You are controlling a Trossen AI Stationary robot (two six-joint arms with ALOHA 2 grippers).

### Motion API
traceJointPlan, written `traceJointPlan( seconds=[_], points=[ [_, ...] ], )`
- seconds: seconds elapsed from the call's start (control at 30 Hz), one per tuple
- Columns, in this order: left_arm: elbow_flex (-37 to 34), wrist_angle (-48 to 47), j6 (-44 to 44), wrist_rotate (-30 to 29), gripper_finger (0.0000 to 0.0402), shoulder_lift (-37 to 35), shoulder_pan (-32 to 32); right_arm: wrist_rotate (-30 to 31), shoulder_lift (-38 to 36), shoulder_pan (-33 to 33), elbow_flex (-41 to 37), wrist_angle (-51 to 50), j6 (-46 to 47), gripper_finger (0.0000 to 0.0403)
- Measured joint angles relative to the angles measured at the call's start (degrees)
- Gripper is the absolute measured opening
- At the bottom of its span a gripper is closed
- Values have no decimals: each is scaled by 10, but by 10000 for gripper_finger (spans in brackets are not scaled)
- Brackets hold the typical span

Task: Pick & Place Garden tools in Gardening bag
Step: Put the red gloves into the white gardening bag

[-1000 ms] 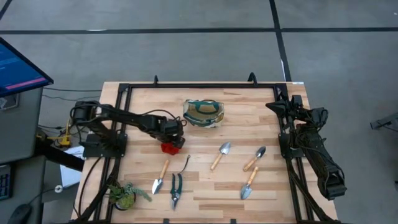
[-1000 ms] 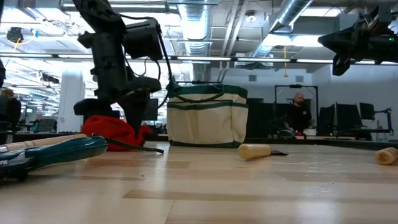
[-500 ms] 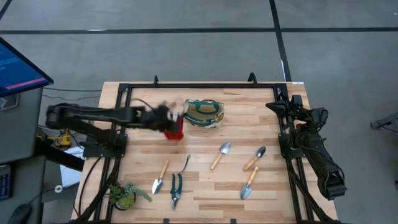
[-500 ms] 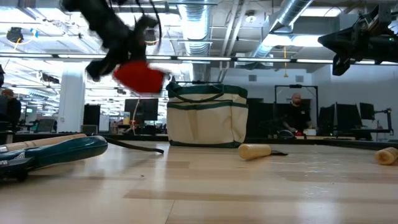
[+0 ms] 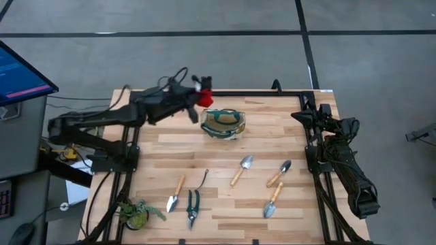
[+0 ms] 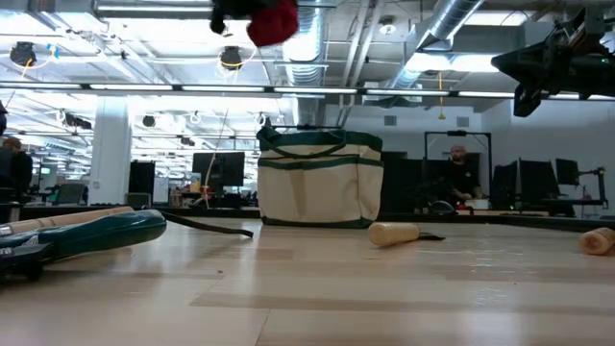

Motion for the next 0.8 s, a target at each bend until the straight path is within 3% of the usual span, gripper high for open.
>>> traceJointPlan(
  seconds=[0.1, 0.33, 0.53, 0.8],
  points=[
    [18, 5, 15, 52, 27, 59, 22, 0, 0, 0, 0, 0, 0, 0],
    [47, 5, 57, 114, 27, 185, 23, 0, 0, 0, 0, 0, 0, 0],
    [48, 2, 109, 118, 27, 243, 10, 0, 0, 0, 0, 0, 0, 0],
    [48, -7, 165, 107, 41, 271, 5, 0, 0, 0, 0, 0, 0, 0]
  ],
)
